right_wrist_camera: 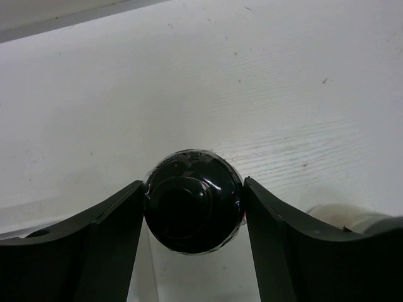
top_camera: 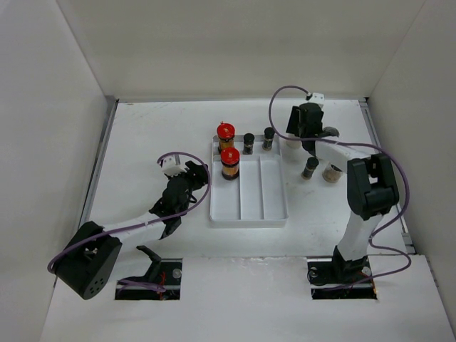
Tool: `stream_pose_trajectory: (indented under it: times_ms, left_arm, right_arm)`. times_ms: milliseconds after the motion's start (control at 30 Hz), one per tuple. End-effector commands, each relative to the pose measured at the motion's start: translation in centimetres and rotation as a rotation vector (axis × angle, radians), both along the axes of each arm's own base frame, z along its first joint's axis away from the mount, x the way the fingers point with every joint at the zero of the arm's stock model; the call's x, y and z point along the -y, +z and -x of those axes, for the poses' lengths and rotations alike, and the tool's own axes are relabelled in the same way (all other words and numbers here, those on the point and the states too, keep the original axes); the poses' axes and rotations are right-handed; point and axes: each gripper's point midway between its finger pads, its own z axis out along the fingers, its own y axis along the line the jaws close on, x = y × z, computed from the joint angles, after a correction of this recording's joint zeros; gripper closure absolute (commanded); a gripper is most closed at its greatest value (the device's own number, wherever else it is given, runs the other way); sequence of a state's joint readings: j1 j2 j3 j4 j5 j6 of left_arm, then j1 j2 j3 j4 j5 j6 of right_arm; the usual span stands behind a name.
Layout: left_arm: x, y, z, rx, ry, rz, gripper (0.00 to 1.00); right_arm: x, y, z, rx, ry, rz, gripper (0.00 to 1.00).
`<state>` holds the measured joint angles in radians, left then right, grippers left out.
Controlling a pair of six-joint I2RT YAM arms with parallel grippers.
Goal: Organize the condiment bottles
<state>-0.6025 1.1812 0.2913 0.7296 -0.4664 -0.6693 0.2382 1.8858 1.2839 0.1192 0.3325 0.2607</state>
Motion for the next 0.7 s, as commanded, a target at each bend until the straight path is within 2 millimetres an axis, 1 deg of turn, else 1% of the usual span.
stream_pose_trajectory:
  times_ms: [0,67,100,167,333,467,567,667]
  left_arm:
    - [0.3,1.9,-0.6,0.056,0.002,0.043,0.46]
    - [0.4,2.1,-0.5,0.061,-0.001,0.046,0.46]
    - [0.4,2.2,-0.5,0.062,-0.001,0.047,0.46]
    - [0.4,2.2,-0.5,0.062,0.001,0.047,0.46]
    - [0.3,2.6,-0.3,0.074,0.001,0.053,0.46]
    - [0.1,2.5,-0.3,0.073,0.004,0.059,0.46]
    - [0.2,2.6,-0.2,0.076,0.001,0.057,0.46]
    - [0.2,2.6,-0.2,0.075,0.0,0.061,0.46]
  right_arm:
    - [0.5,8.4,0.6,0.204,-0.051,-0.029,0.47]
    - [0.0,10.9,2.2,0.259,-0.045,-0.052,0.48]
    - [-0.2,11.6,3.0,0.276,-0.04,-0.061,0.48]
    - [-1.0,12.0,4.7,0.288,-0.026,-0.08,0.48]
    - [-2.8,10.4,8.4,0.259,-0.005,-0.108,0.49]
    - [-5.5,10.3,11.1,0.264,0.069,-0.13,0.49]
    - [-7.6,10.4,12.6,0.267,0.125,-0.147,0.49]
    - [-9.4,9.8,13.4,0.256,0.178,-0.164,0.49]
